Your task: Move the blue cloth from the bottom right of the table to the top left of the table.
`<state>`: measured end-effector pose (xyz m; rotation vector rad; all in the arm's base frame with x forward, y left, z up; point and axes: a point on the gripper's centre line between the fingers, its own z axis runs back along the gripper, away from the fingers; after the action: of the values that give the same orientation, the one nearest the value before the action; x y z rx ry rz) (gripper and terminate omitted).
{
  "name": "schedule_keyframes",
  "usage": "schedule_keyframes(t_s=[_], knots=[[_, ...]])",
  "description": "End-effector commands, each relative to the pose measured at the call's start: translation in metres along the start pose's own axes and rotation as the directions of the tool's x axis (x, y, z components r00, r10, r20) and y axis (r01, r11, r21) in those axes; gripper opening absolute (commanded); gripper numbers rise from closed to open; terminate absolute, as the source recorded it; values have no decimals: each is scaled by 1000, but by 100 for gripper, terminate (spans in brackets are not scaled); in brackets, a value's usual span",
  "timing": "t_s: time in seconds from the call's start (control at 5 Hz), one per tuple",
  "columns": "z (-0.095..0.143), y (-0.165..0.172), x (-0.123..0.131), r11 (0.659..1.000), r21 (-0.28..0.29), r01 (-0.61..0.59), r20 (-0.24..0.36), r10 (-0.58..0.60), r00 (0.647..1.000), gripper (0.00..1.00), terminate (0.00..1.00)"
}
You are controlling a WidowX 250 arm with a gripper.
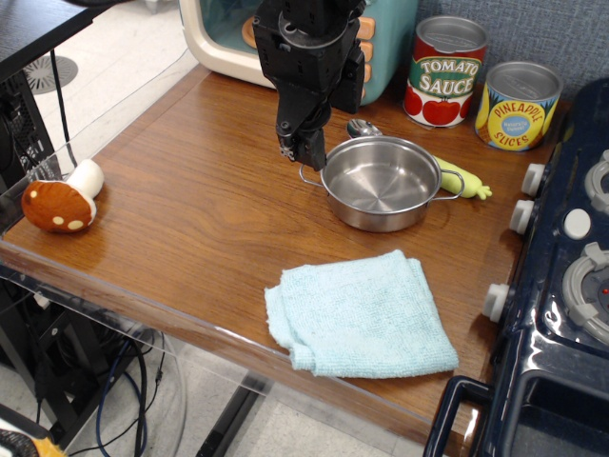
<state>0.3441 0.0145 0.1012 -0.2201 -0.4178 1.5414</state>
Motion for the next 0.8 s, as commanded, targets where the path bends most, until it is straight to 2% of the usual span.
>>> schedule_keyframes(t_s=[0.0, 0.2, 0.4, 0.6], knots=[[0, 0, 0, 1000, 0, 0, 0, 0, 1000, 100, 0], [8, 14, -5, 1000, -2, 4, -4, -4, 1000, 100, 0], [14, 25, -18, 1000, 24, 17, -9, -17, 1000, 100, 0], [17, 47, -38, 995, 86, 40, -9, -39, 999, 100, 0]])
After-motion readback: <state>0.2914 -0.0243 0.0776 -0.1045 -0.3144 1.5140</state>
